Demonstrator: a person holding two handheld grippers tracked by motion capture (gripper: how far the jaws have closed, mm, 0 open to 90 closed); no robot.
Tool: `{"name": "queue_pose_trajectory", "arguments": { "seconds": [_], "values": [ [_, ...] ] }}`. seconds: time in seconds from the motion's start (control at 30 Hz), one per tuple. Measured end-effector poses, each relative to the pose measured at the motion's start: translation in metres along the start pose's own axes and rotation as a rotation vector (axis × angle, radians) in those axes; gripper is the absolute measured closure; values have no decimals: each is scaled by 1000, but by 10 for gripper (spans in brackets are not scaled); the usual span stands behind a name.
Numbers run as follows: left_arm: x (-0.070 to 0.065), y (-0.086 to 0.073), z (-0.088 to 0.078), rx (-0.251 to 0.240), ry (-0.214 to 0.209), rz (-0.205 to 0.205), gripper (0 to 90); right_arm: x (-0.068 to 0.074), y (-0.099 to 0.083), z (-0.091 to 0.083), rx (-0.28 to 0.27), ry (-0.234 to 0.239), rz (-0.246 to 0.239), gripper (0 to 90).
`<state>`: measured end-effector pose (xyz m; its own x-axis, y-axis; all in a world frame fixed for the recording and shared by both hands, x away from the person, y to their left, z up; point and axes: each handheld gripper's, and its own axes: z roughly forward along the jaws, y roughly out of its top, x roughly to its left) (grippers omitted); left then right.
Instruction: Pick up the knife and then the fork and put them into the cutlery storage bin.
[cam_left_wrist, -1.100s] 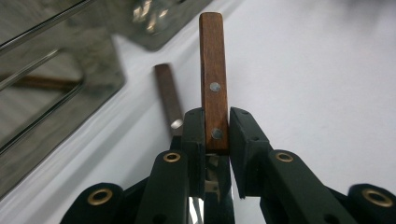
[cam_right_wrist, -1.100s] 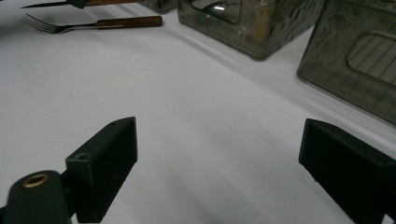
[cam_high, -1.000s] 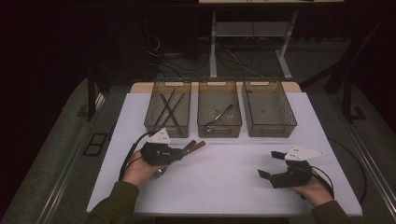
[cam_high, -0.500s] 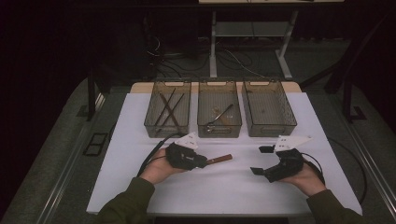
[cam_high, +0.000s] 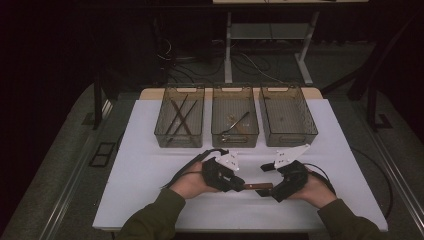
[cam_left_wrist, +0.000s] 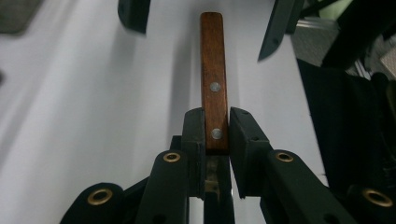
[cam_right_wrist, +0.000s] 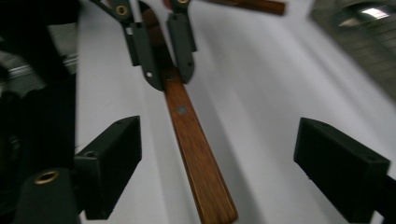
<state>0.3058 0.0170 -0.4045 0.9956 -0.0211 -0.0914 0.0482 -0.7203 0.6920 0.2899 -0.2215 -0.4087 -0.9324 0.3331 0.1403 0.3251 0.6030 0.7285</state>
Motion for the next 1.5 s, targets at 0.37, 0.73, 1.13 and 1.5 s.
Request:
{"name": "queue_pose_trajectory", "arguments": {
  "seconds": [0.37,0.73,1.13,1.5],
  "values": [
    [-14,4,10,51,-33,66,772,13,-5,20,112,105,-97,461],
    [-15,5,13,70,-39,83,772,22,-3,31,178,106,-166,692],
    [-15,5,12,65,-47,102,769,26,-1,31,185,106,-209,751],
    [-8,-16,-13,-73,71,-48,465,16,-3,22,158,78,-168,752]
  ]
}}
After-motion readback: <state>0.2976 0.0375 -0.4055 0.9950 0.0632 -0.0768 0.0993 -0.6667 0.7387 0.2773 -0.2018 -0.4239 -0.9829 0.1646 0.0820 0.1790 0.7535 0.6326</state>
